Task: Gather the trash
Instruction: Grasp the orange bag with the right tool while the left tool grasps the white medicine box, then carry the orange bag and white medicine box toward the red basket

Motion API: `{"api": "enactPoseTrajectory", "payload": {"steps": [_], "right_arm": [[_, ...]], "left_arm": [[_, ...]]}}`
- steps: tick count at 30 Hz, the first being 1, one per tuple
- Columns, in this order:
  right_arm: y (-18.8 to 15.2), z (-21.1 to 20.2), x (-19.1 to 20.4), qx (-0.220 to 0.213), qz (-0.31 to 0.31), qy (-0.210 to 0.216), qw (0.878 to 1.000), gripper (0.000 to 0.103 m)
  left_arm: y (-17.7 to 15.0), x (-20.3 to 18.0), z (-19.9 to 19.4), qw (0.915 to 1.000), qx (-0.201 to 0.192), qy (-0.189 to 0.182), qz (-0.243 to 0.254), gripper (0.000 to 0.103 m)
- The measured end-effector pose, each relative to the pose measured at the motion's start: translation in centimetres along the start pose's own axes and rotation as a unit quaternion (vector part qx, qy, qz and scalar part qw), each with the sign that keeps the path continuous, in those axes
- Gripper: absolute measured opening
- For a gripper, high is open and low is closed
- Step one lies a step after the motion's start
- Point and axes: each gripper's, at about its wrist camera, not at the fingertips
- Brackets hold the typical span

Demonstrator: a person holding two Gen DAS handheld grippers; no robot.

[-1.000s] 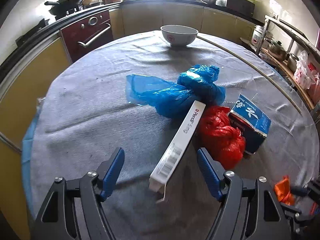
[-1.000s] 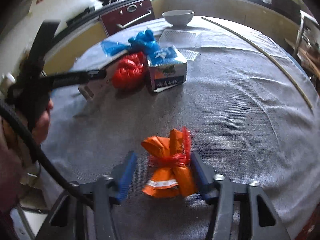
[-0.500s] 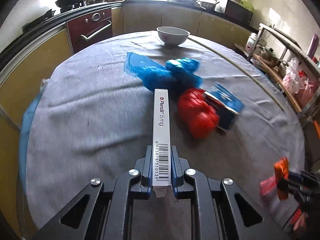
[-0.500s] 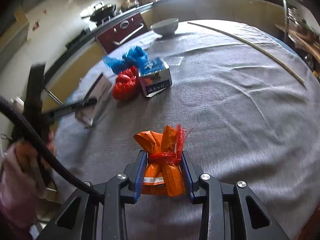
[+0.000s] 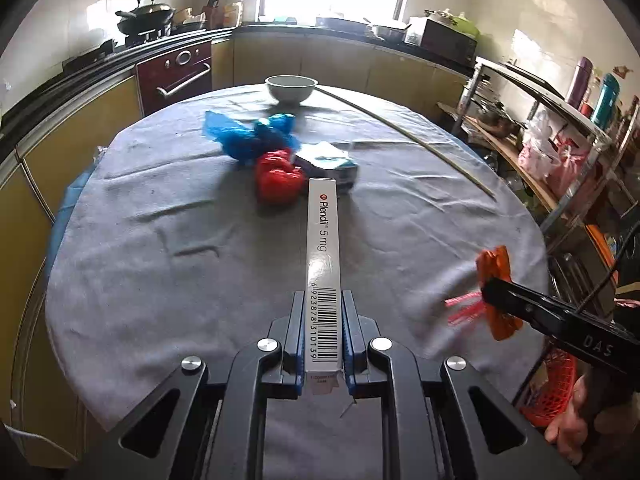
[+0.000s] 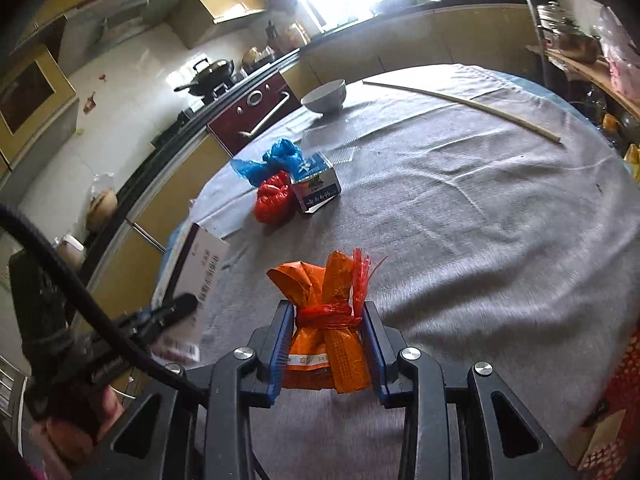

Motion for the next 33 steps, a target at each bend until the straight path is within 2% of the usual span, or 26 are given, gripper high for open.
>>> {"api": "enactPoseTrajectory", "payload": {"steps": [14,23,27,33], "right_arm": [[-0.5,-7.7,-3.4,-0.063,0.031,0.010,0.998,0.036],[-1.4,-11.6,-4.8,-0.089,0.031,-0.004,0.996,0.036],[-1.5,-12.7,-5.0,-0.099,0.021,-0.017,0.995,0.036],[-1.7,-12.8,-5.7,-0.096,0.022,-0.029,0.995,0.036]], "left_arm": [[-2.0,-6.6,-3.0,0.9991,0.001,0.007,0.042,0.016],[-1.2,-9.8,-5.5,0.9953,-0.043,0.027,0.082,0.016],[-1.2,-10.8,-5.6,0.9924,-0.056,0.039,0.103,0.016],[-1.6,-11.4,-5.4,0.9918,-0.050,0.042,0.110,0.016]]}}
Point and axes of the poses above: each gripper's, at about its wrist camera, not at the fingertips, and z roughly the way its jaws point, x to its left, y to its top, and after that the axes turned 8 degrees about -x, right-handed
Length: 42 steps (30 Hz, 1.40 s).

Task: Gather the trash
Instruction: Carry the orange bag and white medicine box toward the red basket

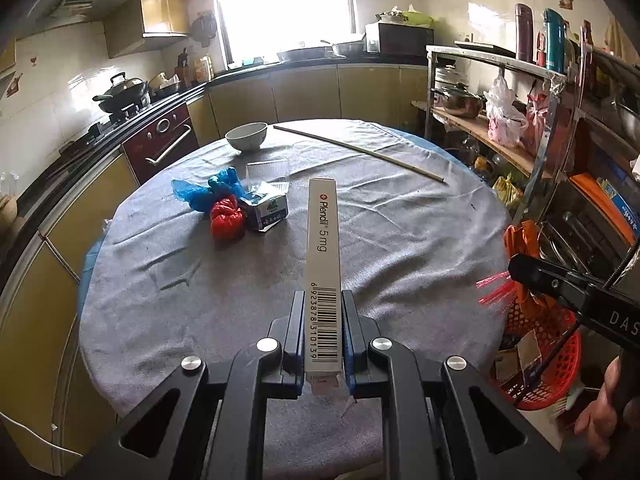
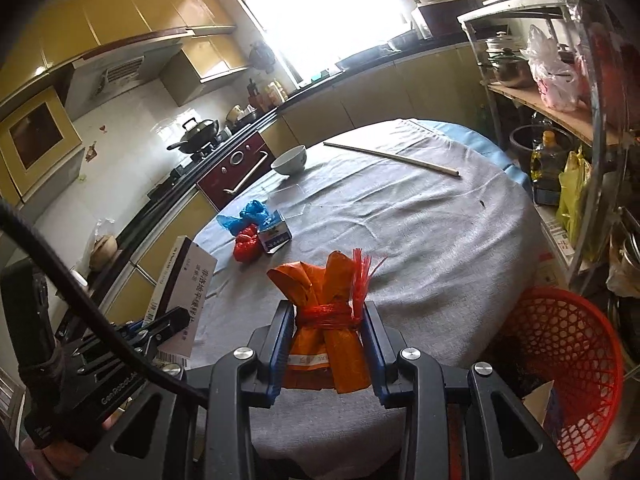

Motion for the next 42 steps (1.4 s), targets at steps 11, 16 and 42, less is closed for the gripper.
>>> {"api": "enactPoseTrajectory", "payload": {"steps": [11,16,42], "right_arm": [[-0.1,-1.2,-1.0,-0.005,0.001,-0.008,1.000,0.036],[-0.3,-2.0,-2.0,-0.009,0.008,-0.012,1.000,0.036],[-0.9,-3.8,-6.0,-0.019,0.038,-0.034,0.999,0.036]], "left_arm": [[0.0,-1.5,-0.3,0.9998,-0.004,0.000,0.021,0.016],[-0.1,-2.4,-0.1,0.9995,-0.001,-0.002,0.033,0.016],[-0.2,-6.5,-0.1,0.9952,-0.006,-0.005,0.097,0.017]]}}
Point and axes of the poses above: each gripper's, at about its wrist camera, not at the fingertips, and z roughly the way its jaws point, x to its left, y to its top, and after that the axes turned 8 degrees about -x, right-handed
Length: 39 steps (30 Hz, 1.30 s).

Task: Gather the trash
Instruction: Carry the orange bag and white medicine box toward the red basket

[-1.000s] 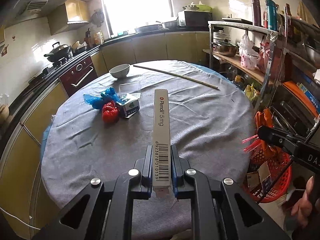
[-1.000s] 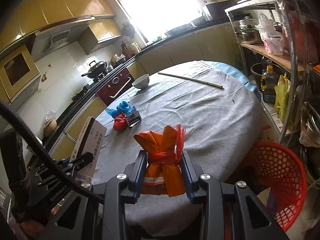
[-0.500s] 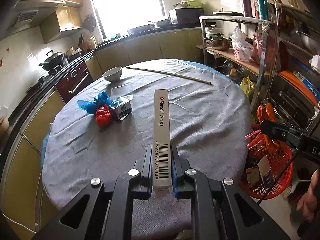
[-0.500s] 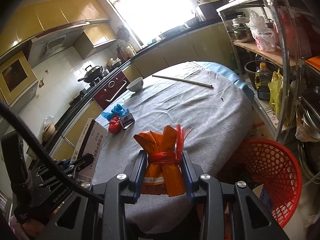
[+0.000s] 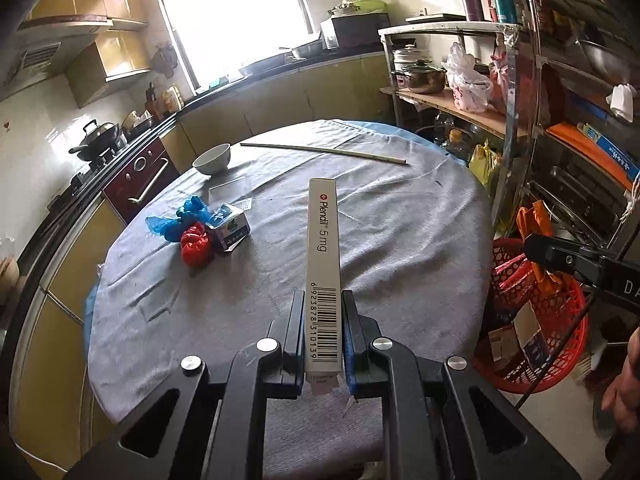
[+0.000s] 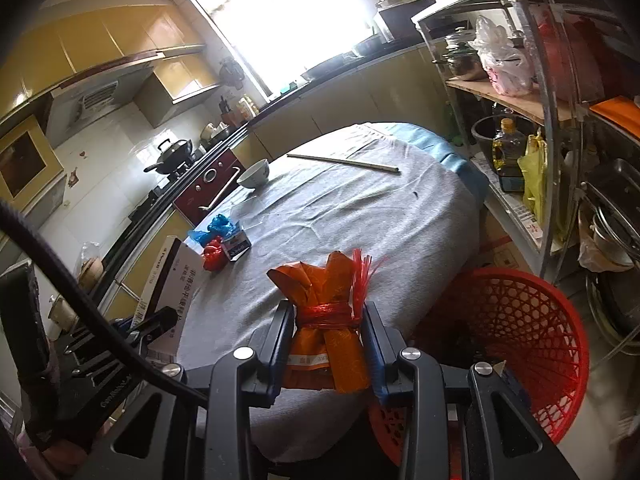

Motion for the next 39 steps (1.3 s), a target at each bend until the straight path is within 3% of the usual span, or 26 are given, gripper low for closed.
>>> {"api": "enactPoseTrajectory", "payload": {"steps": [39], "right_arm": [[-0.7,-2.4,-7.2,-0.015,0.076,-0.038,0.996,0.036]], "left_arm": [[0.9,-6.3,1.0,0.9971,0.006,-0.030,0.070,0.018]]}}
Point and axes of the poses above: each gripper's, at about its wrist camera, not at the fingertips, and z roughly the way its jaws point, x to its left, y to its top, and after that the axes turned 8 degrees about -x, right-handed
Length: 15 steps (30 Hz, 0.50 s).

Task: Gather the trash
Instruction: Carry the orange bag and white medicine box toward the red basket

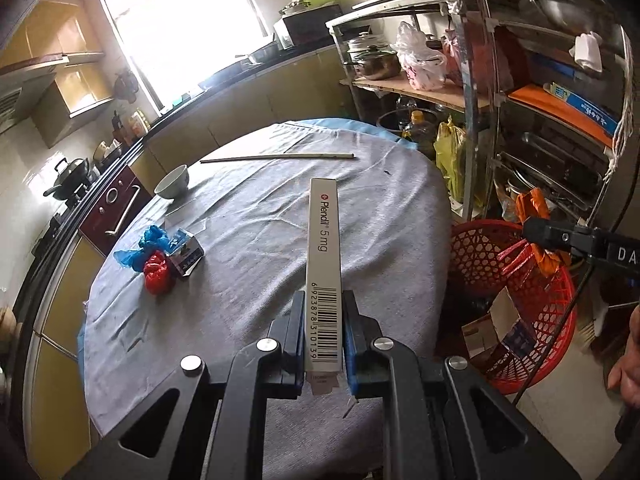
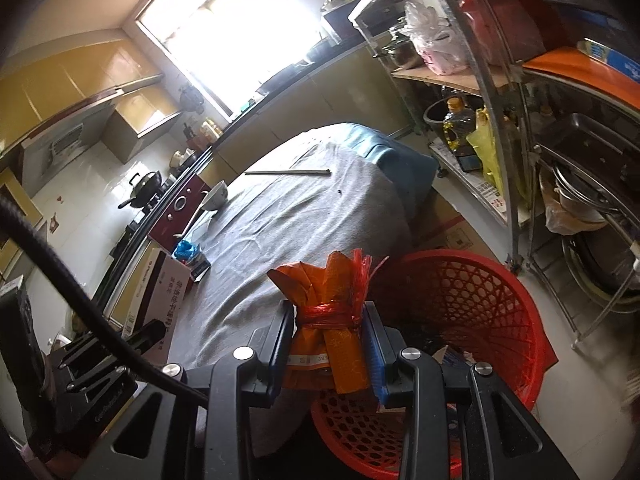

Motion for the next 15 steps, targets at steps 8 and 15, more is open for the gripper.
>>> {"api": "enactPoseTrajectory", "payload": {"steps": [8,15], "right_arm": [[0.1,-0.2,-0.8,-0.004,0.006,-0.005,1.000,0.036],[0.1,0.0,-1.5,-0.001,0.014,-0.007,1.000,0.036]], "left_arm": [[0.1,-0.9,0.3,0.9999,0.002,-0.009,0.010,0.018],[0.3,-1.8,0.6,0.9997,0.003,-0.015,0.020,0.018]]}}
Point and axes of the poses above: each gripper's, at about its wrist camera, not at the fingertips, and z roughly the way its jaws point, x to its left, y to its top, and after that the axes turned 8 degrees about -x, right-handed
